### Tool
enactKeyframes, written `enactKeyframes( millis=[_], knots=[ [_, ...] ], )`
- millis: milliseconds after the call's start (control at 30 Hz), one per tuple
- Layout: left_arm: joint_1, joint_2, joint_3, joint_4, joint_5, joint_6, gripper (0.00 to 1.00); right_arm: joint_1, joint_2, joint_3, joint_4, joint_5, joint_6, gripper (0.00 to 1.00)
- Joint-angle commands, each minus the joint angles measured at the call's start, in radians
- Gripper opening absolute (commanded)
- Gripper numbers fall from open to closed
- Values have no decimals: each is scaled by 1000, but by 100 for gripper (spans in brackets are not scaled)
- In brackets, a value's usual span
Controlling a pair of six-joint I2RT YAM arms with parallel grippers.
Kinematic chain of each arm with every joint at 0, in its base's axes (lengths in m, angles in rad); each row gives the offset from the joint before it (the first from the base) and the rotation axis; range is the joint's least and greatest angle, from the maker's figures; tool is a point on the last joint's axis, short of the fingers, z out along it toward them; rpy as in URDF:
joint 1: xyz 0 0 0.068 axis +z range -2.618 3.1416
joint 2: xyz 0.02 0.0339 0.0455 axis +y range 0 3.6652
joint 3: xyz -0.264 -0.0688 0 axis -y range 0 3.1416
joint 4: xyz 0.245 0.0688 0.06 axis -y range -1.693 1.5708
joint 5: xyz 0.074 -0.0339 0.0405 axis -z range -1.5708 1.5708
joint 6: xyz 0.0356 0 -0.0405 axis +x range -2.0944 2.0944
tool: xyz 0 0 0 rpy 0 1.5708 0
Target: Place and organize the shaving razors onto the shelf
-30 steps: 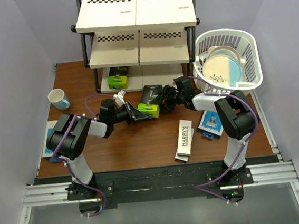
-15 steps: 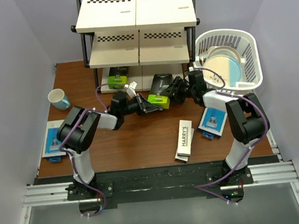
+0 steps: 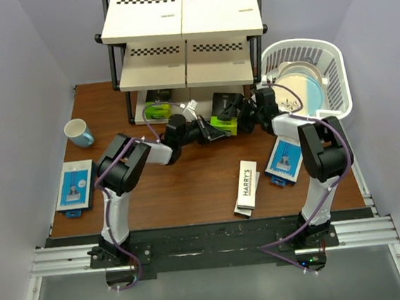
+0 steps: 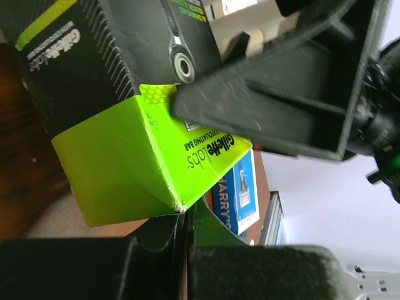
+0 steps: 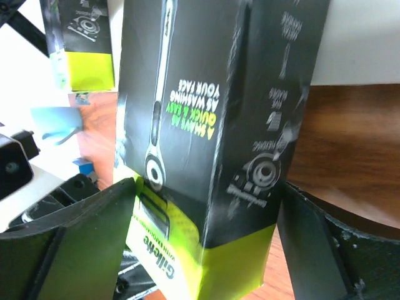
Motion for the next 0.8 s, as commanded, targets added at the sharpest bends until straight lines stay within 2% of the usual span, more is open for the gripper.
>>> enactKeyframes(
  millis=[0,300,767],
  knots=[
    [-17,25,96,31,-60,37,0,4,-123,18,-60,19,-82,94],
    [-9,92,135,40,-125,16,0,2,-275,-69,-155,33,-121,98],
    [2,31,50,82,-220,27,0,4,-230,-88,-83,-69,-162,95]
  ],
)
